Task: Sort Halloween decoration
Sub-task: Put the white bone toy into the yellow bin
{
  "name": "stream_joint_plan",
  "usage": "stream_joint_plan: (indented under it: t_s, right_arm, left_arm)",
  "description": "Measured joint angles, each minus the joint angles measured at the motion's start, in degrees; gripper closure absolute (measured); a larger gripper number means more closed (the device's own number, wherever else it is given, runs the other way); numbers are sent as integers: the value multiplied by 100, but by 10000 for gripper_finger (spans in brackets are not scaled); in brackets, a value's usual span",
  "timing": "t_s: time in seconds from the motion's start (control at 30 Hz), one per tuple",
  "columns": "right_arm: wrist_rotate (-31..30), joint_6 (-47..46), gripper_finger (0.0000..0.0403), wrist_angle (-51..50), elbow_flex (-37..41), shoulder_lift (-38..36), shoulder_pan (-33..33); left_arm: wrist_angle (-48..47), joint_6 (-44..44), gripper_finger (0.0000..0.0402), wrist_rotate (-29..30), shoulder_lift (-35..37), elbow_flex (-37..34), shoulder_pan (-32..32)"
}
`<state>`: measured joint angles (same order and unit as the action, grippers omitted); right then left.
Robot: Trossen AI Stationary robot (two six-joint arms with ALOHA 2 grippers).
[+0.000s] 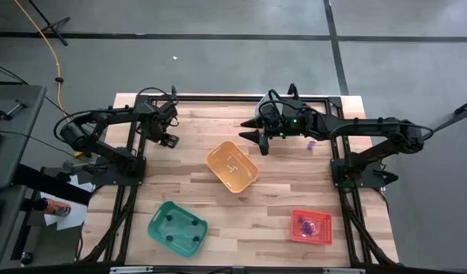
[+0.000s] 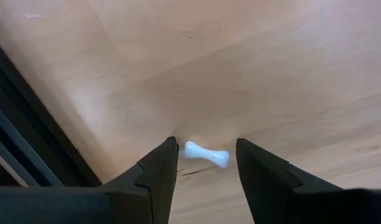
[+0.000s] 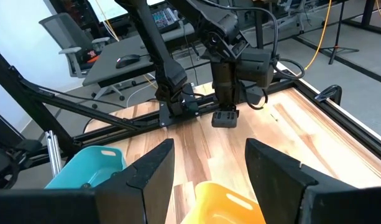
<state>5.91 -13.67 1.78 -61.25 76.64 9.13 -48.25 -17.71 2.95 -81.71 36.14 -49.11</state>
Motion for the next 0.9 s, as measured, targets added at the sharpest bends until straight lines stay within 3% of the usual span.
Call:
stream_joint_plan:
  t_s: [0.9]
  right_arm:
    - [0,0,213,-81,0,0,0]
  left_arm:
    - [-146,301,246,-737,-9,-9,-198]
